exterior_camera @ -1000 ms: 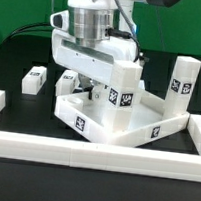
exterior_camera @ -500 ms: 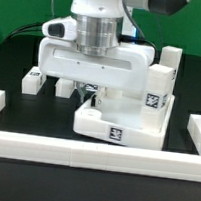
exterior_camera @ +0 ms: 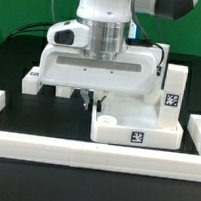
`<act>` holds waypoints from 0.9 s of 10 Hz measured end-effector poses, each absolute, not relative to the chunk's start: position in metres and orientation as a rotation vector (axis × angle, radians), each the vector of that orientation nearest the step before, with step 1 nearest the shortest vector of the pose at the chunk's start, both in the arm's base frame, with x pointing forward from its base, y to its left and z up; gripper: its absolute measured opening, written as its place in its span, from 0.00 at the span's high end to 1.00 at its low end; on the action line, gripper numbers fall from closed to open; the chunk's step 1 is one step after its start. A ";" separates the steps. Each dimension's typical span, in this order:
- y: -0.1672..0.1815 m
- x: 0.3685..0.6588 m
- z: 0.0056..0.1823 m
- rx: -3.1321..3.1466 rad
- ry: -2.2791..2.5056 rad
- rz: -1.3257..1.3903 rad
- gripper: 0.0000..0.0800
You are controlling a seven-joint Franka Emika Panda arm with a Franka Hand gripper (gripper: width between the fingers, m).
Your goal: Assemble desk
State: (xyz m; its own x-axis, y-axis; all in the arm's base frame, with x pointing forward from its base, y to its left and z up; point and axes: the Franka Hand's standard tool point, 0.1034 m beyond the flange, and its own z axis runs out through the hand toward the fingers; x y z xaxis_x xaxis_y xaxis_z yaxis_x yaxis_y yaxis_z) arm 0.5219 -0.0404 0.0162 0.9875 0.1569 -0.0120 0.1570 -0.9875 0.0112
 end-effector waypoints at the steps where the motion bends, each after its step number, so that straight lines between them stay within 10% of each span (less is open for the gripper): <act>1: -0.041 0.522 0.016 3.115 0.287 -0.019 0.92; 9: -0.024 0.534 0.020 2.883 1.062 -0.018 0.92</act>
Offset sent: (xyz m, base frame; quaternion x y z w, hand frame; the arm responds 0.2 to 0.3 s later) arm 0.0075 0.0191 -0.0045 -0.0117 0.0189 -0.1332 0.9908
